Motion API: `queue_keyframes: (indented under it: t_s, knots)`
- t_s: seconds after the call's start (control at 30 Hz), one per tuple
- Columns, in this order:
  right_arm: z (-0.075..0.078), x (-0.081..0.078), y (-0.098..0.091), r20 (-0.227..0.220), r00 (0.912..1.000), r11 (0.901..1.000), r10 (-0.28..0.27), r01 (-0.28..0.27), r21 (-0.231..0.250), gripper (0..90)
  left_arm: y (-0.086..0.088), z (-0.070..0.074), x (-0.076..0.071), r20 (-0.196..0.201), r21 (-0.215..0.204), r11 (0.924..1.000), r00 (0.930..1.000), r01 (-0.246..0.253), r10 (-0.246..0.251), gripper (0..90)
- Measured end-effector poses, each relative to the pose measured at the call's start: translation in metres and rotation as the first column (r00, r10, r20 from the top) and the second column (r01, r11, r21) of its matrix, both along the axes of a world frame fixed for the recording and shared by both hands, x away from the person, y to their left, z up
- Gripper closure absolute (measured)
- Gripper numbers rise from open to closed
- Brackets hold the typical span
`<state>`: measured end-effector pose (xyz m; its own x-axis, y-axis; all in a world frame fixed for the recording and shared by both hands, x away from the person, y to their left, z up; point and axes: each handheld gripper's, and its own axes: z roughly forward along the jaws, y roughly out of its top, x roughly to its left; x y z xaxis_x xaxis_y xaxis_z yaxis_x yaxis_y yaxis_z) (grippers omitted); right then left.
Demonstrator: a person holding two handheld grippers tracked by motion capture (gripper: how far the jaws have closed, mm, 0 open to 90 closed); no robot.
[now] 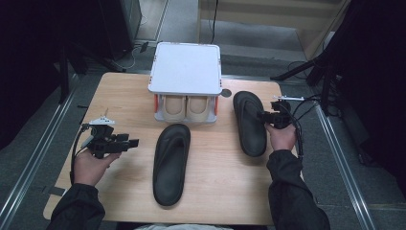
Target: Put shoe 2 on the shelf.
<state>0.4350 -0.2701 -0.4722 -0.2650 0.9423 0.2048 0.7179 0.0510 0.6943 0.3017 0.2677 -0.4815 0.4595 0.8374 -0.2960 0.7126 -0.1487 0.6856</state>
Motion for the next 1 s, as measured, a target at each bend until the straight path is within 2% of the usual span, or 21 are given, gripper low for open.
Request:
queue_keyframes:
  t_s: [0.23,0.33,0.53,0.7,0.83,1.0]
  knots:
    - [0.007,-0.020,0.004,0.019,0.9992,0.9994,0.036,-0.036,0.005,73.9,-0.006,0.001,0.004,0.009,-0.001,0.9998,0.9997,0.022,-0.022,42.5]
    - [0.009,-0.029,0.009,0.028,0.9982,0.9986,0.052,-0.052,0.008,73.8,-0.008,0.000,0.005,0.006,-0.023,0.9994,0.9997,0.025,-0.025,43.6]
    - [0.011,-0.045,0.019,0.037,0.9952,0.9958,0.090,-0.090,0.011,73.9,-0.013,0.001,0.008,0.008,-0.004,0.9989,0.9989,0.046,-0.046,44.9]
    - [0.012,-0.060,0.025,0.041,0.9935,0.9940,0.106,-0.107,0.023,73.8,-0.017,0.003,0.009,-0.008,-0.042,0.9975,0.9984,0.056,-0.057,51.0]
    - [0.013,-0.073,0.027,0.050,0.9930,0.9925,0.108,-0.110,0.053,73.8,-0.019,0.004,0.010,0.003,-0.046,0.9962,0.9973,0.074,-0.074,55.5]
    - [0.012,-0.085,0.036,0.048,0.9898,0.9897,0.134,-0.136,0.044,73.8,-0.024,0.004,0.014,0.010,-0.044,0.9948,0.9958,0.092,-0.091,58.7]
